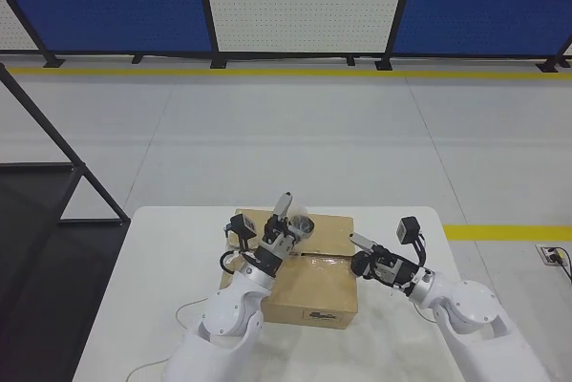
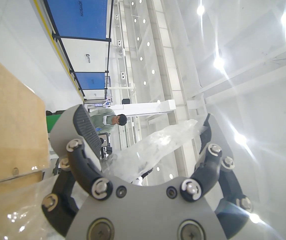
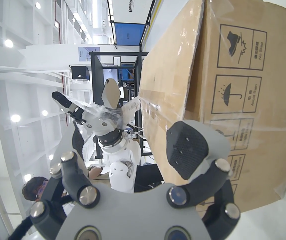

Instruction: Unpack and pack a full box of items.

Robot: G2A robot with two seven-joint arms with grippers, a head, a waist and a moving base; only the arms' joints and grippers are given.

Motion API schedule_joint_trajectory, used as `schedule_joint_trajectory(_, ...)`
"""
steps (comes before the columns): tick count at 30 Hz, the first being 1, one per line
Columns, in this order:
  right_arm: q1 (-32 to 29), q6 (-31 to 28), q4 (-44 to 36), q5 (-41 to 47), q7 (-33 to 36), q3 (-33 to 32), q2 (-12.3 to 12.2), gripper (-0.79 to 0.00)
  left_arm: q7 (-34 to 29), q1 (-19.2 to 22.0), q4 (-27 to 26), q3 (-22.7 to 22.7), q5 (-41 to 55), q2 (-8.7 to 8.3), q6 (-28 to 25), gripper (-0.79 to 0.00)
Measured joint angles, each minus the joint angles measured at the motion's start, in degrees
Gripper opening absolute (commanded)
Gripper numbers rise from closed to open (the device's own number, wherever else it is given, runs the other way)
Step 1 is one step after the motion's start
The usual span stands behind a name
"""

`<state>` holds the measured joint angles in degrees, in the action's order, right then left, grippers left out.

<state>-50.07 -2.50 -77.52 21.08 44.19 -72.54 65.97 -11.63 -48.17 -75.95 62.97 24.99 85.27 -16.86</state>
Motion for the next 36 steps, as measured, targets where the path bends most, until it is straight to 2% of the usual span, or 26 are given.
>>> schedule_joint_trajectory(15,-1.4,-2.2,-3.8,1.0,-0.8,-1.1,-0.1,0.000,-1.0,-0.3,-0.2,0.8,-0.3,0.48,0.1,0.000)
schedule_joint_trajectory(29,0.8,-0.8,-0.9,0.9,-0.5,0.7,0.3,0.000,-1.5,0.1,0.5,1.0,-0.6,1.02,0.5,0.000)
schedule_joint_trajectory(36,1.0,-0.8,-0.6,0.9,0.0,0.8,0.4,0.000,-2.2,-0.9,-2.0,1.9,-0.6,1.02,0.0,0.000)
